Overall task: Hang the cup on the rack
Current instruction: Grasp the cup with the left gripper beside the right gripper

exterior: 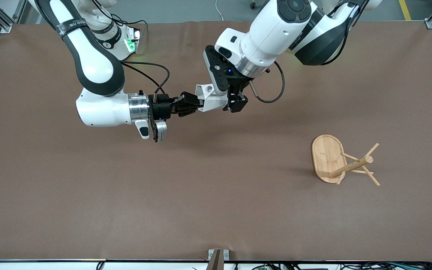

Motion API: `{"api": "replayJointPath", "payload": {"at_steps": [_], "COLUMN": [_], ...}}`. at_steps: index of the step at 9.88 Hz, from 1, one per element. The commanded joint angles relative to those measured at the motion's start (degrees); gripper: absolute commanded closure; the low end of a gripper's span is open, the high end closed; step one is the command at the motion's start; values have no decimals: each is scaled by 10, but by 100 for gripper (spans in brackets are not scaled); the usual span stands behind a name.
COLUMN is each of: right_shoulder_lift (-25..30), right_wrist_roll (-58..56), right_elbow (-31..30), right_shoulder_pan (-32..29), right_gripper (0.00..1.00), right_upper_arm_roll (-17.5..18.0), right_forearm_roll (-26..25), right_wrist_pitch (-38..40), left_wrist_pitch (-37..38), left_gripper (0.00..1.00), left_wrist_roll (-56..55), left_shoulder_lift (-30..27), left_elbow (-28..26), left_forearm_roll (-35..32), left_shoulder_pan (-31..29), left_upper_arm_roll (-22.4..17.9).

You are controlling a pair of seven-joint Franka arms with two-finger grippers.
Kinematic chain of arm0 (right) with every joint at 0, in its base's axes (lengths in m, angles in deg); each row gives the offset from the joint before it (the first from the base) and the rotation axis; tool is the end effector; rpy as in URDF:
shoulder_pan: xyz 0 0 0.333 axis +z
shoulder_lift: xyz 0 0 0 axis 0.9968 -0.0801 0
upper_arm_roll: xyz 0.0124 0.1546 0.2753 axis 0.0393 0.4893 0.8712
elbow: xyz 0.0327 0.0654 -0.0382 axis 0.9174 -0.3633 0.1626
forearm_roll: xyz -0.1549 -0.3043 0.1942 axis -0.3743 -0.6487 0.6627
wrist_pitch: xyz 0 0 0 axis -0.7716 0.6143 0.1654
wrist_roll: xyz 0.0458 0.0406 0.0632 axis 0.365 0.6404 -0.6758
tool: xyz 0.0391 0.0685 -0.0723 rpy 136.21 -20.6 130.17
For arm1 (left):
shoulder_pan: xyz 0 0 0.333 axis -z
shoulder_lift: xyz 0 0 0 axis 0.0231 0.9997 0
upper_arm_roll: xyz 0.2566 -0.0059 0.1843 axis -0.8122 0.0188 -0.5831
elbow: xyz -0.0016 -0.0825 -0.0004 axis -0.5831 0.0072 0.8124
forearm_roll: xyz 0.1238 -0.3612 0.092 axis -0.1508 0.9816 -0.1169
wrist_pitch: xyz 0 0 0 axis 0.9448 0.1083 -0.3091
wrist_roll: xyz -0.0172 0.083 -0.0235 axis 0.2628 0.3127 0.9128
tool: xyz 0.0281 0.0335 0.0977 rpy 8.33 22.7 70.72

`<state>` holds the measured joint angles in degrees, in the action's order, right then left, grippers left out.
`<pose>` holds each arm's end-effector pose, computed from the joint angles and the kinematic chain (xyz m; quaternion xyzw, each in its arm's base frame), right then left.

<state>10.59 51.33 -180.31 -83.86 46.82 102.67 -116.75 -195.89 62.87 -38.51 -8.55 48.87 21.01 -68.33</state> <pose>0.5471 0.3391 0.4139 -0.7917 -0.0502 0.0846 0.6029 0.4923 -0.4463 0.5421 0.7985 -0.5711 0.1046 0.1589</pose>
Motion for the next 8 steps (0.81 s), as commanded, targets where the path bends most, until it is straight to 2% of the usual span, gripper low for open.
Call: {"api": "replayJointPath", "payload": {"at_steps": [1, 2, 3, 4, 5, 7, 8], "right_shoulder_lift": [18, 18, 18, 18, 18, 19, 20], "right_wrist_roll": [-9, -9, -9, -8, -8, -7, -6], "right_elbow": [-12, -12, -12, -11, -11, -11, -11], "right_shoulder_pan": [-2, -2, -2, -2, -2, -2, -2], "right_gripper": [99, 99, 99, 99, 99, 99, 99], "right_upper_arm_roll": [6, 7, 7, 7, 7, 7, 7], "right_forearm_roll": [16, 16, 16, 16, 16, 16, 16], "right_wrist_pitch": [1, 1, 1, 1, 1, 2, 2], "left_wrist_pitch": [4, 3, 3, 4, 6, 8, 10], "left_gripper": [0, 5, 19, 64, 82, 98, 99], "left_wrist_roll": [7, 12, 19, 13, 4, 1, -28], "left_shoulder_lift": [-5, -6, -7, -9, -13, -13, -13], "left_elbow": [-26, -26, -26, -26, -26, -26, -26], "left_forearm_roll": [7, 6, 4, 6, 6, 7, 7], "left_shoulder_pan": [-2, 0, 0, 1, 2, -4, -4], "left_upper_arm_roll": [3, 3, 3, 3, 6, 6, 6]}}
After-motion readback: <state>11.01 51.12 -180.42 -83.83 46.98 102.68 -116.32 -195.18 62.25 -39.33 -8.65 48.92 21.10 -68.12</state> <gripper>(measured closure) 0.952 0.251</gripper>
